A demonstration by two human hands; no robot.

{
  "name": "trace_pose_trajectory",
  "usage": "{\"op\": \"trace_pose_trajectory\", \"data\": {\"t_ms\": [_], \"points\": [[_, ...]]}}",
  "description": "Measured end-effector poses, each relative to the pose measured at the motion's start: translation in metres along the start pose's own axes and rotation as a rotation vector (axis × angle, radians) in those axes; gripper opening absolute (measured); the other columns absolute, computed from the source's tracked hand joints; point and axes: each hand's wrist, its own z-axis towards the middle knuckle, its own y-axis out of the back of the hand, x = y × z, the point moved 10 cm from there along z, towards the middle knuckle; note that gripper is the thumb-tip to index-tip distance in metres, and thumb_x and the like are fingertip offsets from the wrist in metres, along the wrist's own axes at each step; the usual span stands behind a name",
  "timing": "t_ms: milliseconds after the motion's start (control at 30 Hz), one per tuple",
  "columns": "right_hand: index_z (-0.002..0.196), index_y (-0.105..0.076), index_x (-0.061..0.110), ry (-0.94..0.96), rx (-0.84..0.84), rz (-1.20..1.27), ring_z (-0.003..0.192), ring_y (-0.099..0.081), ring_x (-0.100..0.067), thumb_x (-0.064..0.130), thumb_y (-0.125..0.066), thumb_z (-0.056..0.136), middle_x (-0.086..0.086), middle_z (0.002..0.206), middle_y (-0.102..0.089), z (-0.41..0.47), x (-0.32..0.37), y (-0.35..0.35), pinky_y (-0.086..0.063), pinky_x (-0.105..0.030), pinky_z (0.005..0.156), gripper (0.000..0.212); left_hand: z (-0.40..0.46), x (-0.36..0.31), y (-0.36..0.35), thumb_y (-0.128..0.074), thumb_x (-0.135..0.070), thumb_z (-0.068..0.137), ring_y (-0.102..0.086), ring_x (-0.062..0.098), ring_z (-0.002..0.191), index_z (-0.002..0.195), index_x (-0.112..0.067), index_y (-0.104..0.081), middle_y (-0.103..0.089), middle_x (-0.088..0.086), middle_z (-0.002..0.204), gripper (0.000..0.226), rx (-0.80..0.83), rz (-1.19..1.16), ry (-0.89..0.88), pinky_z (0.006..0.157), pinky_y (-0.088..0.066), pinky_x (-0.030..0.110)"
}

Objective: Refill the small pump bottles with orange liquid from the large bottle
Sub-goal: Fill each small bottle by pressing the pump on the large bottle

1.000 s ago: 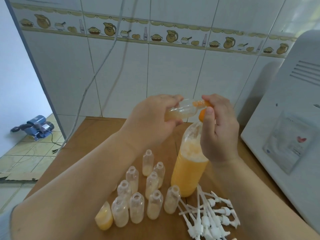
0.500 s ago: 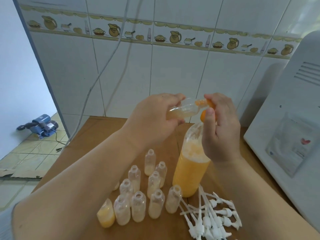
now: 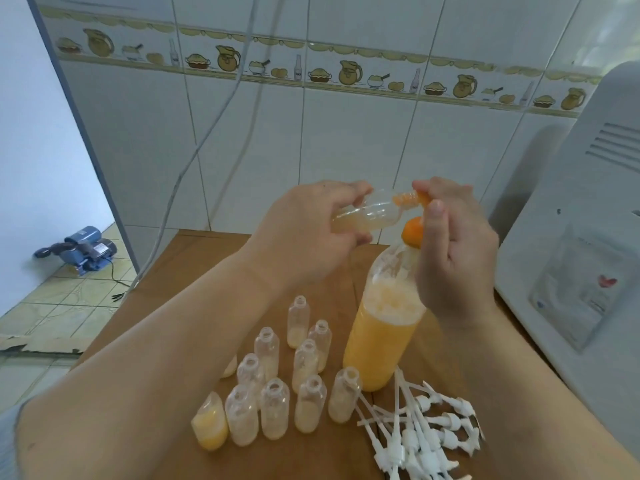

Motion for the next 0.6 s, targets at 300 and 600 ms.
{"op": "trace_pose_trajectory", "data": {"t_ms": [300,600], "points": [[0.111,-0.063,0.0,-0.004,-0.025,-0.008,0.107,-0.056,-0.018,0.019,-0.03,0.096,-0.009,0.107,-0.064,-0.013,-0.013,-0.008,-0.043,-0.056,0.093,0.04,-0.003,0.005,-0.015,-0.071,-0.026,0.081,-0.054,0.006,0.105,0.135,-0.023,-0.051,-0.061,-0.009,0.121,0.057,0.032,-0.022,0.016,0.096,-0.046,0.031],[0.113,-0.061,0.0,0.026,-0.062,0.03,0.109,-0.054,-0.017,0.019,-0.03,0.096,0.003,0.108,-0.055,-0.01,-0.005,-0.002,-0.043,-0.055,0.094,0.041,-0.004,0.0,-0.007,-0.072,-0.025,0.081,-0.055,0.005,0.107,0.134,-0.024,-0.051,-0.061,-0.012,0.119,0.057,-0.009,-0.048,-0.009,0.095,-0.046,0.028]]}}
